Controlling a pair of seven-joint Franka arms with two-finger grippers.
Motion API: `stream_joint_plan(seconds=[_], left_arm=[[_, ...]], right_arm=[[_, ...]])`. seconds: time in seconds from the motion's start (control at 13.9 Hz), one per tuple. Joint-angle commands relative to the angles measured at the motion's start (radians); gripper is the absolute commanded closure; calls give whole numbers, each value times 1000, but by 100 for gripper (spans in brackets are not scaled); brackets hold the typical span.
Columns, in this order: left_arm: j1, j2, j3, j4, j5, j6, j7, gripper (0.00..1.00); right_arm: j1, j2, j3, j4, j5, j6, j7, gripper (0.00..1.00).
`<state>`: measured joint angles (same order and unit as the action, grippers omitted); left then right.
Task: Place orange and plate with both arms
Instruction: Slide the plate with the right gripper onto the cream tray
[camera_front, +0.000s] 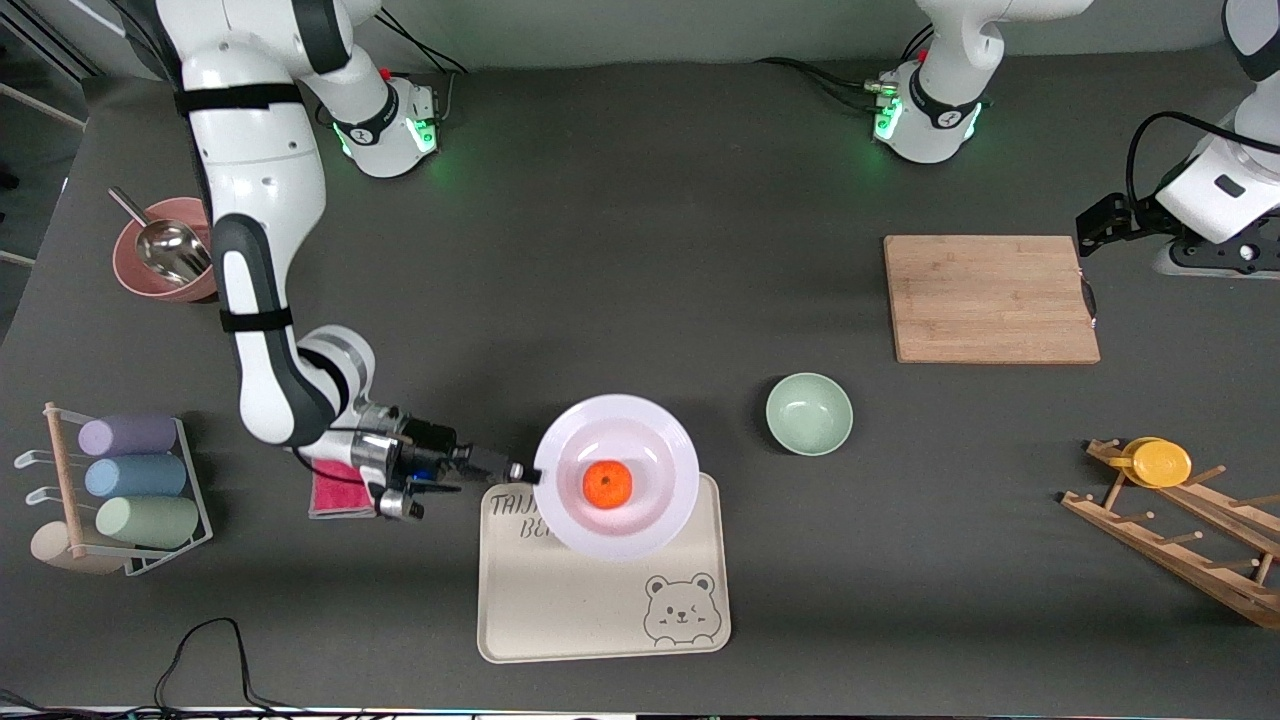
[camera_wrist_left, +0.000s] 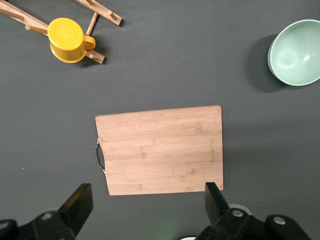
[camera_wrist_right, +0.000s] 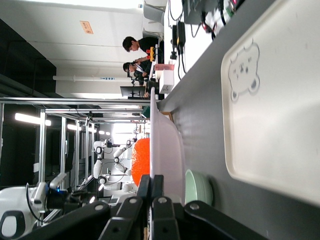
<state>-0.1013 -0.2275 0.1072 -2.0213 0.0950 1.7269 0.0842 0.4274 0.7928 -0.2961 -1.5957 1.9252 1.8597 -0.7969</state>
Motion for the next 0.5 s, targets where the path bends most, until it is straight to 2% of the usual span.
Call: stream_joint_plan(seconds=[0.0, 0.22, 0.43], left_arm=[[-9, 2, 0, -7, 12, 16, -1, 0], [-9, 2, 0, -7, 8, 16, -1, 0], [-9, 4, 0, -7, 6, 22, -1, 0]], right_arm=[[-35, 190, 2, 283, 14, -31, 93, 100], [-61, 316, -2, 459, 66, -24, 133, 100], [-61, 356, -2, 488, 66, -7, 113, 100]])
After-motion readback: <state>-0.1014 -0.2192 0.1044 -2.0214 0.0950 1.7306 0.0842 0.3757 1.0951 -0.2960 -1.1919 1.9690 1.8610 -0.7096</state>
